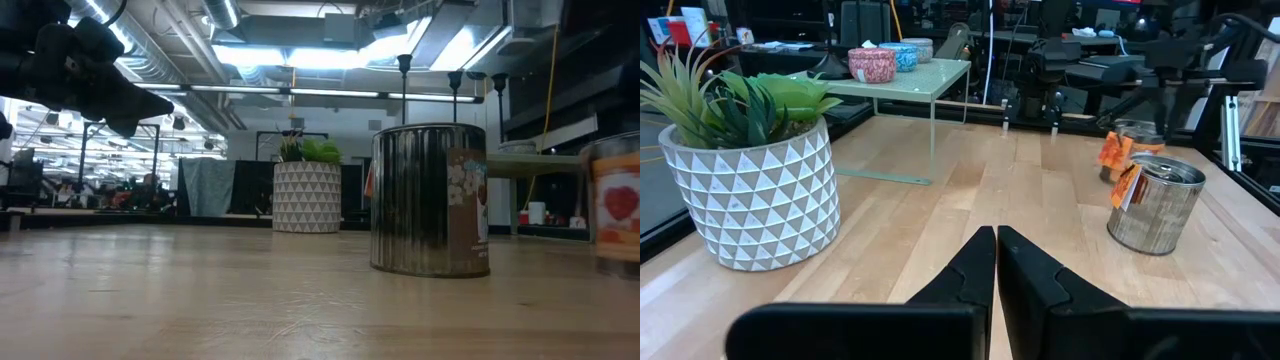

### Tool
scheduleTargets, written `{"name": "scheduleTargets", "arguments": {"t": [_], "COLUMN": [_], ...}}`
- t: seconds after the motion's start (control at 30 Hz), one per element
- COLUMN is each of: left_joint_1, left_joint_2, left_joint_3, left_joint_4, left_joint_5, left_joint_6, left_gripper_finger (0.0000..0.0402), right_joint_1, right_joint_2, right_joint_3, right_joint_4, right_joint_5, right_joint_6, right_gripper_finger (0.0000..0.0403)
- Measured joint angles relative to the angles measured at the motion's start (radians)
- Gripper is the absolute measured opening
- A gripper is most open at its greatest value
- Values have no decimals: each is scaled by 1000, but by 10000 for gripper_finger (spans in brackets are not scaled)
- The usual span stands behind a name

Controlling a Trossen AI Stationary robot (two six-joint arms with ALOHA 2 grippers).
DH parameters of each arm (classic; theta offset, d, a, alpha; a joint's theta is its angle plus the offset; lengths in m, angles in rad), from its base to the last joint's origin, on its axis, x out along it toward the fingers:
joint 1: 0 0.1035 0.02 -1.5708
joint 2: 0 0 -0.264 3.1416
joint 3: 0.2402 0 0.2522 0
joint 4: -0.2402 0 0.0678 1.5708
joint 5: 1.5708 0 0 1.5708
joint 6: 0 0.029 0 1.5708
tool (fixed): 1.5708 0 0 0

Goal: Pick & Place candle stick holders
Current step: Put the right silver scented candle can on the shelf

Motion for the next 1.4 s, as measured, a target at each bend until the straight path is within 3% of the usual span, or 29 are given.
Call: {"name": "scheduleTargets", "arguments": {"t": [0.43, 0.9, 1.4], "left_joint_1": [0, 0, 0], "left_joint_2": [0, 0, 0], "left_joint_3": [0, 0, 0], "left_joint_4": [0, 0, 0], "left_joint_5": [0, 0, 0], "left_joint_6": [0, 0, 0], "left_gripper_finger": [12, 8, 11], "right_joint_1": [-114, -250, -299], "right_joint_2": [-14, -41, -73], "right_joint_3": [-2, -12, 21], "right_joint_4": [-136, -365, -355], "right_joint_5": [83, 93, 74], "right_joint_6": [-152, -244, -479], "right_gripper_finger": [43, 43, 43]}}
